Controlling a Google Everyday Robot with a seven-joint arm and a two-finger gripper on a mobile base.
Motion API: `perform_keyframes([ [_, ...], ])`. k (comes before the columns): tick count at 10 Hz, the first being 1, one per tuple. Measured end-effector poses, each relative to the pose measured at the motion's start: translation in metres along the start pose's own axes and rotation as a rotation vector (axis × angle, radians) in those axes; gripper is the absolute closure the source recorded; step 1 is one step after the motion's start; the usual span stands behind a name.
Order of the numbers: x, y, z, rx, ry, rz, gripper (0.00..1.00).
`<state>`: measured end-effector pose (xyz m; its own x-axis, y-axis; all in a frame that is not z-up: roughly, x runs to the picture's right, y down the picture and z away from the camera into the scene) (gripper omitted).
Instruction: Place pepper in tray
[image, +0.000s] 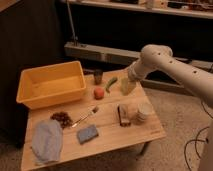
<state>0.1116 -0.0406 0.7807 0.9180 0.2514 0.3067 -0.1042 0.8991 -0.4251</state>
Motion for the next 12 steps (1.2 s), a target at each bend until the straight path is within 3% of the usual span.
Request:
perform_keyframes([
  [4, -0.002, -0.016, -0.004, 0.023, -0.01, -0.042, 0.2],
  [7, -0.009, -0.073, -0.007, 0.06, -0.016, -0.157, 0.2],
  [9, -0.035, -0.108, 0.007, 0.073, -0.032, -0.244, 0.2],
  [12, -0.054, -0.122, 0.025, 0.086, -0.032, -0.306, 0.2],
])
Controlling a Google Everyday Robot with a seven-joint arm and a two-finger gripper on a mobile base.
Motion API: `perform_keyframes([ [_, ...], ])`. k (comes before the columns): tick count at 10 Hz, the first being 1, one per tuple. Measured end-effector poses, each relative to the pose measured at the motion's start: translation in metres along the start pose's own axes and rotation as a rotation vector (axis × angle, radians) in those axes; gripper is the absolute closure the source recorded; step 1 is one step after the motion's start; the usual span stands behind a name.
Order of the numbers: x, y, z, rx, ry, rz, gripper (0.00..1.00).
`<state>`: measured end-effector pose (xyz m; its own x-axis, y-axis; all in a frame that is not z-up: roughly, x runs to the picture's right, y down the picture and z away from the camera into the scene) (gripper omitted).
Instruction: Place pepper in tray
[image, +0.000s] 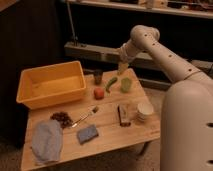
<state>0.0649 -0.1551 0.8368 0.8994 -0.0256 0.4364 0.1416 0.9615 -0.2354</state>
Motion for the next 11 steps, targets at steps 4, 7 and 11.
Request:
perform_keyframes([
  [4, 0.002, 0.008, 0.05, -0.022, 0.051, -0.034, 0.2],
  [7, 0.009, 0.013, 0.095, -0.064, 0.067, -0.027, 0.2],
  [11, 0.022, 0.018, 0.147, -0.12, 0.082, -0.005, 0.2],
])
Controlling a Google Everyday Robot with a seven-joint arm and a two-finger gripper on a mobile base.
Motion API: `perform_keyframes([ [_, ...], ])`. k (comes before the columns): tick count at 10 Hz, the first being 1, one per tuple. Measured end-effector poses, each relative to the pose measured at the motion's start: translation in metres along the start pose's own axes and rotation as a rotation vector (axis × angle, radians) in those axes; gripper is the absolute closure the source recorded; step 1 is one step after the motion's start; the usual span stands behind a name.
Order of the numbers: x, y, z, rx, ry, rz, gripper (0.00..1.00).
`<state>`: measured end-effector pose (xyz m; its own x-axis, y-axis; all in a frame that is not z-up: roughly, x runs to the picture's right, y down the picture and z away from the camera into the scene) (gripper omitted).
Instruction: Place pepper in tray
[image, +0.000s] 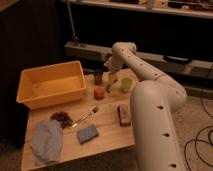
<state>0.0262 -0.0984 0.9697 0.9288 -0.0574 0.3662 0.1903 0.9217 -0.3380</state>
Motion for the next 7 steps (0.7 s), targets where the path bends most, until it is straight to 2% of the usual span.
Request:
perform_keyframes([
  [2, 0.014, 0.001, 0.021, -0.026, 0.013, 0.018, 0.2],
  [5, 0.051, 0.01, 0.037, -0.058, 0.028, 0.057, 0.2],
  [7, 0.054, 0.014, 0.052, -0.077, 0.019, 0.054, 0.2],
])
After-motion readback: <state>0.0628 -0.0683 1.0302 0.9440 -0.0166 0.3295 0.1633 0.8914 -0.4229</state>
